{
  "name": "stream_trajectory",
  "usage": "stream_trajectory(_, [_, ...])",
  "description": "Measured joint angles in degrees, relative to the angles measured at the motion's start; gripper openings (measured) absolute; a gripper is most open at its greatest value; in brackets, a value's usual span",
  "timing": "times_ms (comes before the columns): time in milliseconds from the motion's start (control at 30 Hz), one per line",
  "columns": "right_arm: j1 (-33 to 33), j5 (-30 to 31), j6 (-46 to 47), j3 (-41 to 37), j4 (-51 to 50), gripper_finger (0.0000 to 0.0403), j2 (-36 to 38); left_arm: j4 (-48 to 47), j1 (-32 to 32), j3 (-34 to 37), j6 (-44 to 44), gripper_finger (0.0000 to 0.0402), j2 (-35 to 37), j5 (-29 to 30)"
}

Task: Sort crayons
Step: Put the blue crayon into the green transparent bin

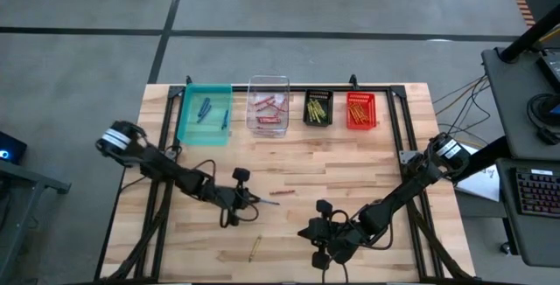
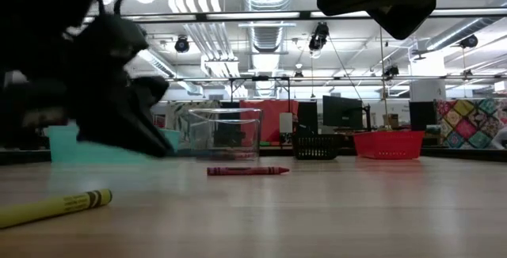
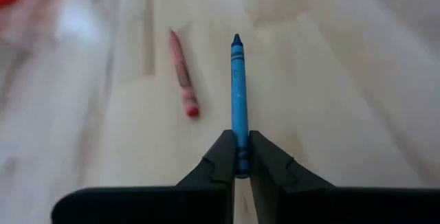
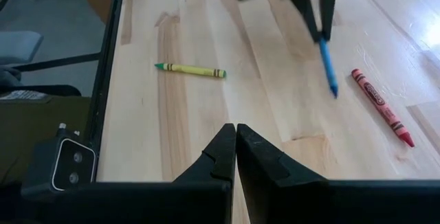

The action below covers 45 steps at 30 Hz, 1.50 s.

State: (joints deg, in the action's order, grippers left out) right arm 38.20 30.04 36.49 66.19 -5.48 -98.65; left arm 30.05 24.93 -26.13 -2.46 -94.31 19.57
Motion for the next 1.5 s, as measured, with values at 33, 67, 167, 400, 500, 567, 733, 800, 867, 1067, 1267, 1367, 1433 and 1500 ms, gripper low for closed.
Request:
stream_trajectory(33, [0.0, 0.0, 0.0, 0.0, 0.0, 0.0009, 0.0, -2.1, 0.0, -0.1, 0.0, 0.0001, 2.2, 0.1])
stream_trajectory(67, [0.0, 0.0, 0.0, 0.0, 0.0, 0.0009, 0.0, -4.4, 0.0, -0.1, 0.1, 0.0001, 4.3, 0.2])
stream_trajectory(167, [0.0, 0.0, 0.0, 0.0, -0.2, 0.0009, 0.0, -12.9, -0.1, -0.1, 0.6, 0.0001, 11.3, 0.5])
stream_trajectory(400, [-0.1, 0.0, -0.2, 0.0, -0.2, 0.0009, 0.0, -47.9, -2.5, -5.5, 8.0, 0.0000, 29.0, 10.2])
stream_trajectory(500, [-0.4, -0.1, -0.5, 0.0, -0.3, 0.0009, 0.0, -65.5, -5.0, -10.9, 12.0, 0.0000, 34.2, 12.9])
stream_trajectory(567, [-0.7, -0.2, -0.6, 0.0, -0.3, 0.0009, 0.0, -75.2, -7.1, -15.1, 14.5, 0.0000, 36.3, 14.0])
stream_trajectory(733, [-1.5, -1.5, -0.6, 0.0, -0.5, 0.0009, 0.0, -95.3, -14.9, -26.5, 21.3, 0.0000, 38.7, 13.9])
stream_trajectory(800, [-1.8, -2.0, -0.6, 0.0, -0.5, 0.0009, 0.0, -103.7, -20.3, -30.8, 25.3, 0.0000, 38.3, 13.8])
stream_trajectory(867, [-2.1, -2.1, -0.6, 0.0, -0.5, 0.0009, 0.0, -109.0, -26.2, -34.0, 26.8, 0.0000, 37.8, 12.9])
stream_trajectory(1067, [-4.3, -6.3, 3.0, 0.0, -3.9, 0.0009, 1.7, -108.8, -44.5, -37.2, 15.4, 0.0000, 35.5, 7.6])
stream_trajectory(1267, [-6.3, -8.1, 5.2, 0.0, -11.3, 0.0009, 4.8, -103.2, -60.7, -35.7, 3.7, 0.0000, 29.5, 4.9])
stream_trajectory(1367, [-6.6, -8.0, 4.9, 0.0, -13.6, 0.0009, 6.4, -100.0, -65.6, -35.3, 0.5, 0.0000, 25.0, 4.9])
stream_trajectory(1433, [-6.8, -8.0, 4.9, 0.0, -14.1, 0.0009, 7.2, -97.9, -67.6, -35.3, -1.5, 0.0000, 21.8, 4.9])
stream_trajectory(1500, [-6.8, -8.0, 4.6, 0.0, -14.7, 0.0009, 7.6, -96.0, -69.0, -35.3, -3.1, 0.0000, 18.5, 4.9])
